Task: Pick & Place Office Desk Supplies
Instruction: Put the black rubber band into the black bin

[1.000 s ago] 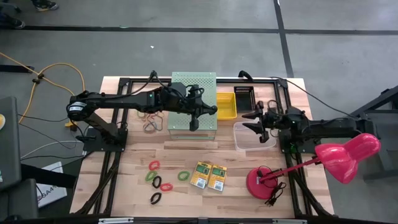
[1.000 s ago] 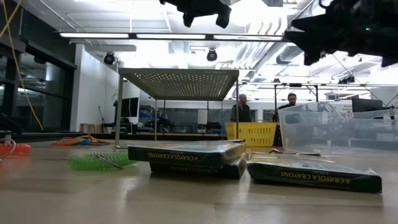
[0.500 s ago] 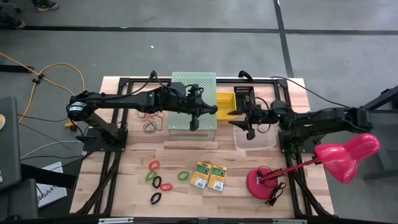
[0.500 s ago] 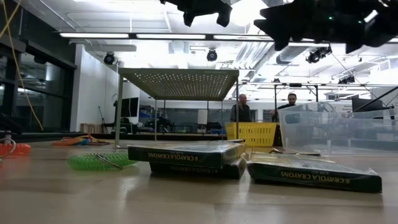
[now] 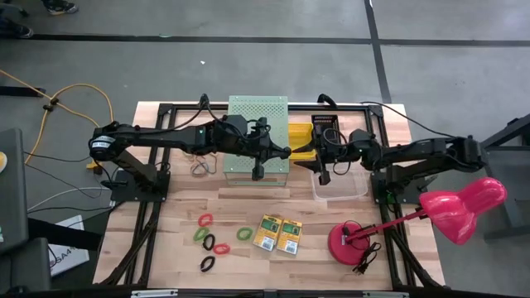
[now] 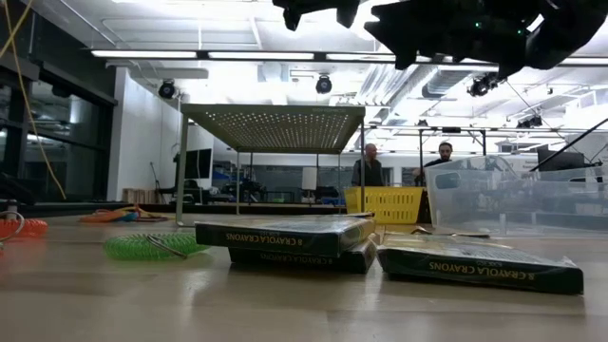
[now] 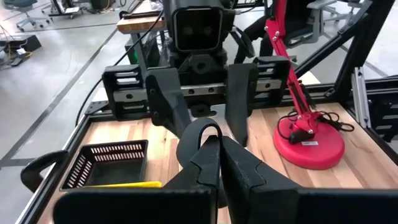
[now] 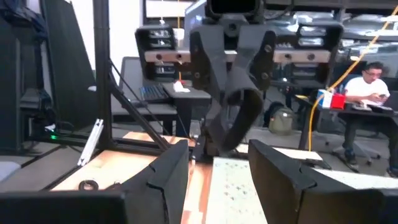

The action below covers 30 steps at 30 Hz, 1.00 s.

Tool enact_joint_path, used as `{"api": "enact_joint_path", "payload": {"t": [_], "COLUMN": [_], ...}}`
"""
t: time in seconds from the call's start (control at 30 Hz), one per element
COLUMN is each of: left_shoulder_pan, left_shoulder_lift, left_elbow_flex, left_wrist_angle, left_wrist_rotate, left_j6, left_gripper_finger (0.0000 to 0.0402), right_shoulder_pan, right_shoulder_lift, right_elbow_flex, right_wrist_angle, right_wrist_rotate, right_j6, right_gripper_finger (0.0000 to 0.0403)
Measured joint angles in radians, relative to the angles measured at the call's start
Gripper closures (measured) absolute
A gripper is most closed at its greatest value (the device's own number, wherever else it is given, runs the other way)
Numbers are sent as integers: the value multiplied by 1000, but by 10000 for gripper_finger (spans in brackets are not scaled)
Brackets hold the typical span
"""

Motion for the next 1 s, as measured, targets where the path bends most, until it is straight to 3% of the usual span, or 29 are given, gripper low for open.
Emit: {"api": "enact_joint_path", "payload": {"t": [1.0], "left_shoulder_pan": [1], "left_shoulder_lift": [40], "left_elbow_flex": [-1], "left_wrist_angle": [121], "left_wrist_rotate": [-1], "left_j6": [11], "left_gripper_finger": [401], "right_shoulder_pan": [0], "right_shoulder_lift": [2], "right_elbow_flex": [5], "right_wrist_angle": [75], "right_wrist_rotate": [4], "right_j6": [-5], "right_gripper_finger": [247]}}
